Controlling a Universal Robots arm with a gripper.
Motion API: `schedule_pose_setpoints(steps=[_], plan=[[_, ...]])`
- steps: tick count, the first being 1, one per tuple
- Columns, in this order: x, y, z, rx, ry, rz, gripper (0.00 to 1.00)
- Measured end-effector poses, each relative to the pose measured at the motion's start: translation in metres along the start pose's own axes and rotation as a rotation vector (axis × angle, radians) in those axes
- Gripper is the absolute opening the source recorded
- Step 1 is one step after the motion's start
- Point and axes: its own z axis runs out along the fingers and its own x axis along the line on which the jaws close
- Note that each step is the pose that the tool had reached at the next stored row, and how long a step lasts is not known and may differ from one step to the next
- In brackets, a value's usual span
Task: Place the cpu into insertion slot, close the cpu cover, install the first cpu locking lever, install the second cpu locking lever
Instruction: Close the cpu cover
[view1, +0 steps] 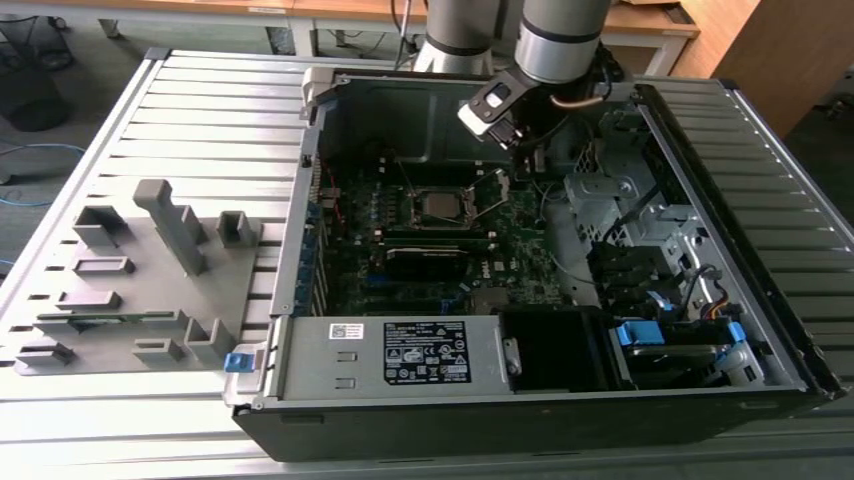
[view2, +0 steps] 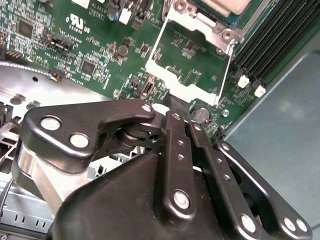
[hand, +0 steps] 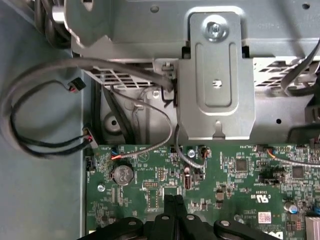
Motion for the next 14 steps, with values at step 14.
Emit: schedule_pose_setpoints(steps=[14], plan=[[-0.0005,-0.0154,0.0025,-0.0146,0.0004,0.000,0.11]])
